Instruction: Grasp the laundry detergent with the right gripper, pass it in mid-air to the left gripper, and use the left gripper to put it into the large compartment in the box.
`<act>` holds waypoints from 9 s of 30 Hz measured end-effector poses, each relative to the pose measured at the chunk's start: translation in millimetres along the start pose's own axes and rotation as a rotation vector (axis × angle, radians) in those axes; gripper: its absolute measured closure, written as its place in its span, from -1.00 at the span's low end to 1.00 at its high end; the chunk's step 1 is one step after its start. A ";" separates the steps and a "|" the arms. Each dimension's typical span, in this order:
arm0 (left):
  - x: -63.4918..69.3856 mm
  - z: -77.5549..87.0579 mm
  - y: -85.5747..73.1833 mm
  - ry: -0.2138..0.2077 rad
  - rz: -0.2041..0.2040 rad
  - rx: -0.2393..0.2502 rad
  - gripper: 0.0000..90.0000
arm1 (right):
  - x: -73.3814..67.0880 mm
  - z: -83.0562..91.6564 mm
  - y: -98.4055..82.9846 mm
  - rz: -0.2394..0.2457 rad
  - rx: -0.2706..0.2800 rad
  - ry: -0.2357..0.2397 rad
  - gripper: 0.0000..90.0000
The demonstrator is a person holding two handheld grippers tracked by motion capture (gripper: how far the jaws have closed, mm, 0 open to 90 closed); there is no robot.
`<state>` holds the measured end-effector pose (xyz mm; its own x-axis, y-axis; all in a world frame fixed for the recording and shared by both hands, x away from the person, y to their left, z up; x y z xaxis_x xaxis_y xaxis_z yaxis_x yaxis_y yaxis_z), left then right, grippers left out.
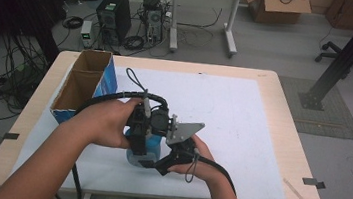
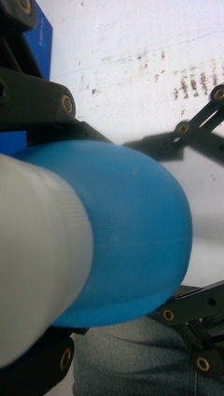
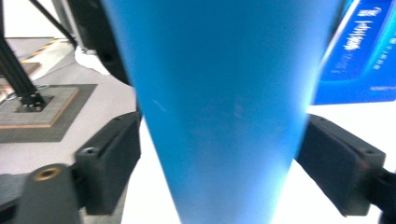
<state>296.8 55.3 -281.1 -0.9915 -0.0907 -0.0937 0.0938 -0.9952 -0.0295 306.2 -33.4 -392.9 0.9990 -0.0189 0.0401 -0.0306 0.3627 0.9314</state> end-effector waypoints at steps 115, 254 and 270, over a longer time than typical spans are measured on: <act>-161.6 102.5 -197.4 -0.041 1.522 -0.024 -0.13 | 30.5 179.8 17.3 0.028 -0.622 -0.148 -0.94; -156.6 -31.5 -198.5 -0.100 1.533 -0.073 -0.51 | 26.1 176.3 -7.9 -0.034 -0.599 -0.144 -0.94; -146.8 18.4 -181.4 -0.038 1.479 -0.037 -0.80 | 22.1 180.6 1.0 -0.009 -0.579 -0.142 -0.94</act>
<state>423.6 248.4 -243.8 0.0028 -0.9994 -0.0350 0.9991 0.0013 0.0423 322.4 -201.7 -325.8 0.9839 -0.1342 0.1182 0.0403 0.8104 0.5845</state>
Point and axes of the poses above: each handheld gripper's, and its own axes: z roughly backward along the jaws, y roughly out of its top, x roughly to its right, the point moved 3 cm from there along -z, roughly forward along the jaws, and after that the axes turned 4 degrees about z, right-handed, at the moved point
